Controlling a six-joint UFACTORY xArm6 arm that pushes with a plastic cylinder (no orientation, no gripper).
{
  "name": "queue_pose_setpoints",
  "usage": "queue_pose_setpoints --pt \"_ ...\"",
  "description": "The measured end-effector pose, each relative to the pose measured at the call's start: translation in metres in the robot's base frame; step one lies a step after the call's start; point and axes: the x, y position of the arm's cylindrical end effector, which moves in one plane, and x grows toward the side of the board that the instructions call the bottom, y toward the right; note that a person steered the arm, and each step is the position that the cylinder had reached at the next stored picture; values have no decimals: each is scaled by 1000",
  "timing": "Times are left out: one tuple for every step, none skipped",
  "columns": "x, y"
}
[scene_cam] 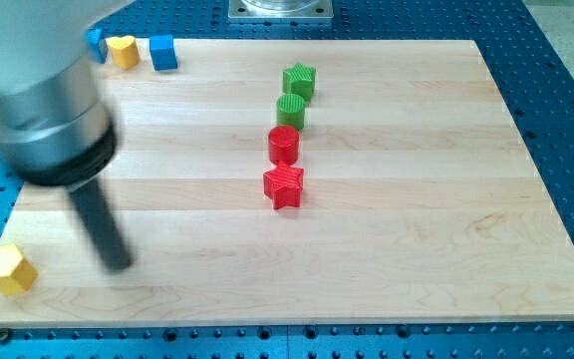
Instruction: Move the yellow hexagon to the center left of the board
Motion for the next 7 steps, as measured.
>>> queue_pose_setpoints --pt "24 -75" --pt "-2 -97" --pt "-43 -59" --pt "-86 20" --pt "-87 35" --pt "-75 41" --pt "-69 43"
